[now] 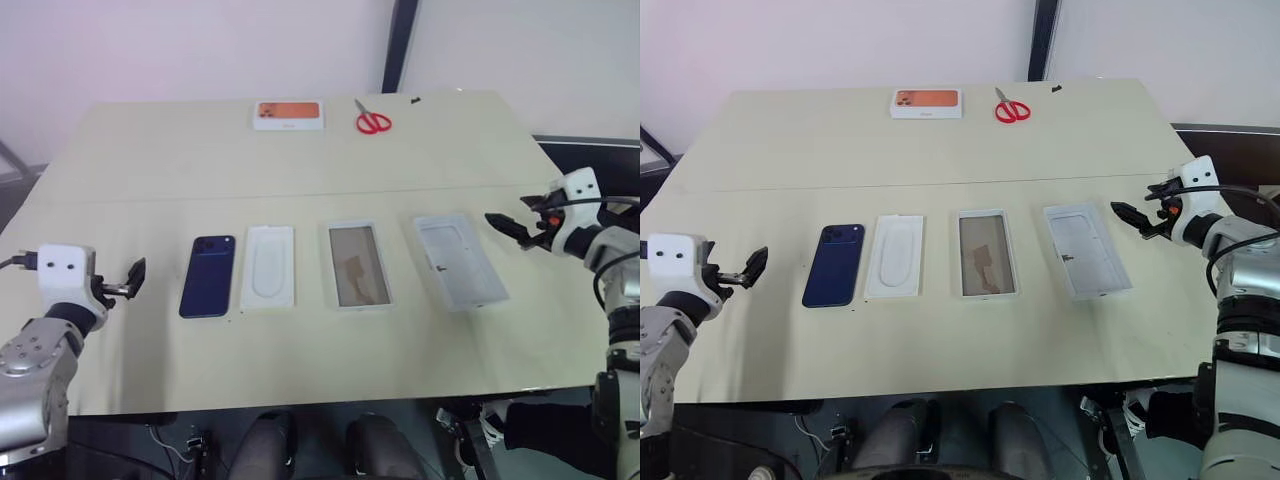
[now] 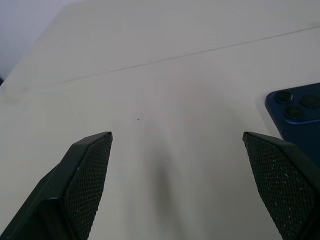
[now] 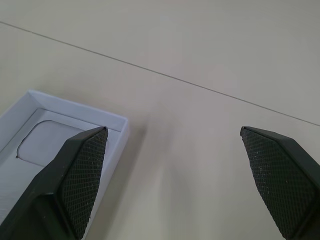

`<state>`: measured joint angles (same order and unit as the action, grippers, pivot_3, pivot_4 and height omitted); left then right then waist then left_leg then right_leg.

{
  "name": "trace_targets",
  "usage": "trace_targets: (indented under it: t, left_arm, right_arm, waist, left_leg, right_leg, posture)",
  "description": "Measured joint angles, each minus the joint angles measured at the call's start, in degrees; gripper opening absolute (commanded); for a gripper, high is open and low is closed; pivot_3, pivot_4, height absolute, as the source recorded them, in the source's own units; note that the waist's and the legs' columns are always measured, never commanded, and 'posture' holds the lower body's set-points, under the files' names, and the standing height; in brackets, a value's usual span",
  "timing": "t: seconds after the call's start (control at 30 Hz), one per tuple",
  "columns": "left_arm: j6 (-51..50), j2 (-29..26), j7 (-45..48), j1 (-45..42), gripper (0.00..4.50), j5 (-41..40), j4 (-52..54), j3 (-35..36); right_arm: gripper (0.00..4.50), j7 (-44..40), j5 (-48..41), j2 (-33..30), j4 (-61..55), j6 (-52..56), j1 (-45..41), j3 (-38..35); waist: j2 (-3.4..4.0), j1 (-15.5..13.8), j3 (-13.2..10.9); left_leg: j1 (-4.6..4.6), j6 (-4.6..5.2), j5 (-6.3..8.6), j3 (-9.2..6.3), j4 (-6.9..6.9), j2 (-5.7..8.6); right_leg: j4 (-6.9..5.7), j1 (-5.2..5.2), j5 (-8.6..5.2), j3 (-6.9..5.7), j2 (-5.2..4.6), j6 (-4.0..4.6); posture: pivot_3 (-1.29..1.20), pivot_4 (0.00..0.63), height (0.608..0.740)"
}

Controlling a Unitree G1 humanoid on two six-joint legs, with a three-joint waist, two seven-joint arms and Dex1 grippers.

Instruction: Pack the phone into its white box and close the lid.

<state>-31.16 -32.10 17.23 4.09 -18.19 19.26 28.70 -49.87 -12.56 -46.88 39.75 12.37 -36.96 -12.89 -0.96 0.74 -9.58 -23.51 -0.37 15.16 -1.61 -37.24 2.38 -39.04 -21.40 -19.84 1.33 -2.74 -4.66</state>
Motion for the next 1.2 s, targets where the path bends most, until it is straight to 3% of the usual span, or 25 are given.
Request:
trace_targets:
  t: [0.47, 0.93, 1.1, 1.2]
  left_arm:
    - [-2.3, 0.6, -0.9, -0.1, 4.39, -1.1, 2.4, 0.7]
    - [-8.1, 0.9, 4.5, -10.8, 4.39, -8.1, 2.1, -8.2]
    - [-18.0, 1.3, 5.4, -19.1, 4.39, -12.6, 2.2, -14.8]
    - [-30.3, 2.6, 2.0, -24.3, 4.39, -15.4, 1.6, -16.1]
  right_arm:
    - [4.44, -1.4, 0.6, 2.4, -1.8, -1.1, -1.0, 3.2]
    - [4.44, -1.6, -1.6, 7.6, -34.2, 8.6, 8.7, 8.8]
    - [4.44, -1.1, -2.8, 8.6, -47.9, 13.0, 12.5, 12.7]
    - [4.44, -0.8, -4.0, 9.9, -53.5, 15.4, 13.9, 14.8]
  waist:
    - [0.0, 0.0, 0.0]
    - [-0.02, -0.3, 0.0]
    - [-0.03, 0.0, 0.0]
    - [-0.03, 0.1, 0.0]
  left_leg:
    - [0.0, 0.0, 0.0, 0.0, -0.02, 0.0]
    - [-0.01, -0.01, 0.0, -0.06, -0.05, 0.0]
    - [-0.01, -0.01, -0.01, -0.08, -0.1, 0.0]
    - [-0.01, -0.01, -0.01, -0.09, -0.07, 0.0]
  right_leg:
    - [0.0, 0.0, 0.0, 0.0, 0.01, 0.0]
    - [-0.03, 0.0, 0.0, -0.05, 0.01, -0.01]
    - [-0.06, 0.01, 0.0, -0.04, 0.04, -0.01]
    - [-0.11, -0.05, 0.0, -0.04, 0.08, -0.02]
  posture:
    - [0.0, 0.15, 0.74]
    - [0.0, 0.15, 0.74]
    - [0.0, 0.15, 0.74]
    - [0.0, 0.15, 0.74]
